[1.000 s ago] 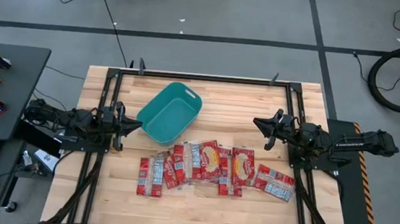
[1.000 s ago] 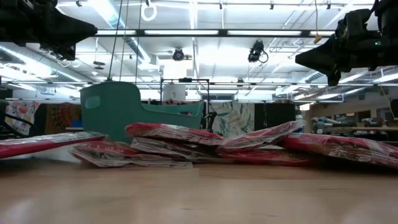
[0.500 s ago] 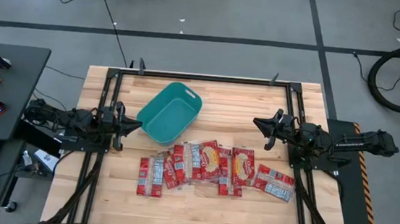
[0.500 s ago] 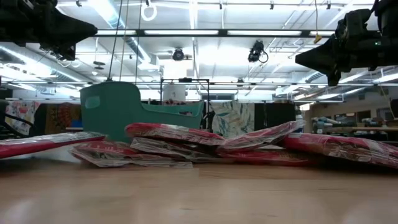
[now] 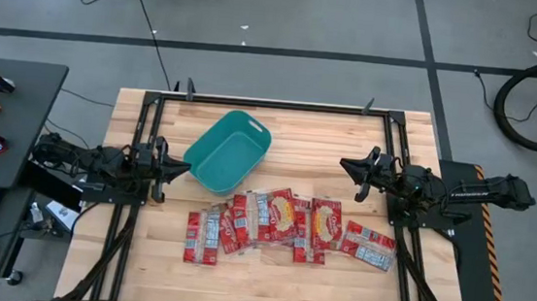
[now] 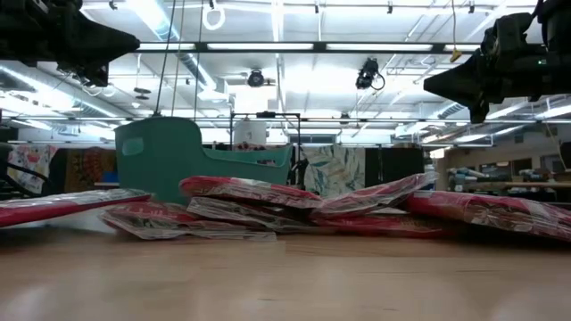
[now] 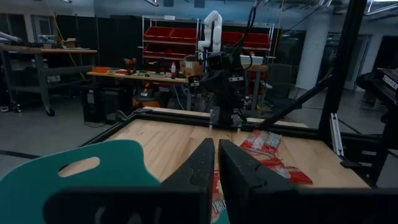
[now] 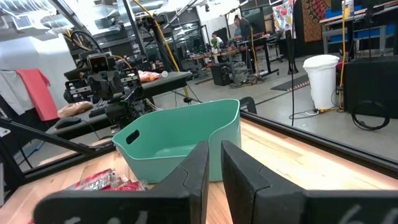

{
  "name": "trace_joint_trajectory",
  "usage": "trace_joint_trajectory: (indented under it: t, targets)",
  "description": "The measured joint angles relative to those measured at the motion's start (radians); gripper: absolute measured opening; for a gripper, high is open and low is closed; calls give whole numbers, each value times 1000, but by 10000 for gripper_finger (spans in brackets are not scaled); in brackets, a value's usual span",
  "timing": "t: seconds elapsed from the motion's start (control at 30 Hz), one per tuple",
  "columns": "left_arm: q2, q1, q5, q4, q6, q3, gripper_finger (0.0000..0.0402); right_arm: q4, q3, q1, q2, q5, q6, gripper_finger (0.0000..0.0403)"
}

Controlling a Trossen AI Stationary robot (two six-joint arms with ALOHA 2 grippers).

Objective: Sort popcorn bags into baskets

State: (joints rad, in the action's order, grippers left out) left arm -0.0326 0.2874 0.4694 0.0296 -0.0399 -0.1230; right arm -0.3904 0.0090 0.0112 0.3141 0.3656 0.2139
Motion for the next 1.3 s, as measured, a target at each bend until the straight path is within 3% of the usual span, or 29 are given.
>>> trace_joint_trajectory:
  t: [0.2,0.47,0.73,0.93,1.3]
  targets:
    - [0,0,0,0,0,0,30,-184,0,11,2,35,-5,48]
    - [0,0,0,0,0,0,30,-484,6,12,80,-187,132,48]
    - [0,0,0,0,0,0,30,-470,163,10,338,-287,172,48]
    - [0,0,0,1,0,0,30,-401,307,10,540,-289,93,48]
    - [0,0,0,0,0,0,30,-143,546,-4,821,-232,97,48]
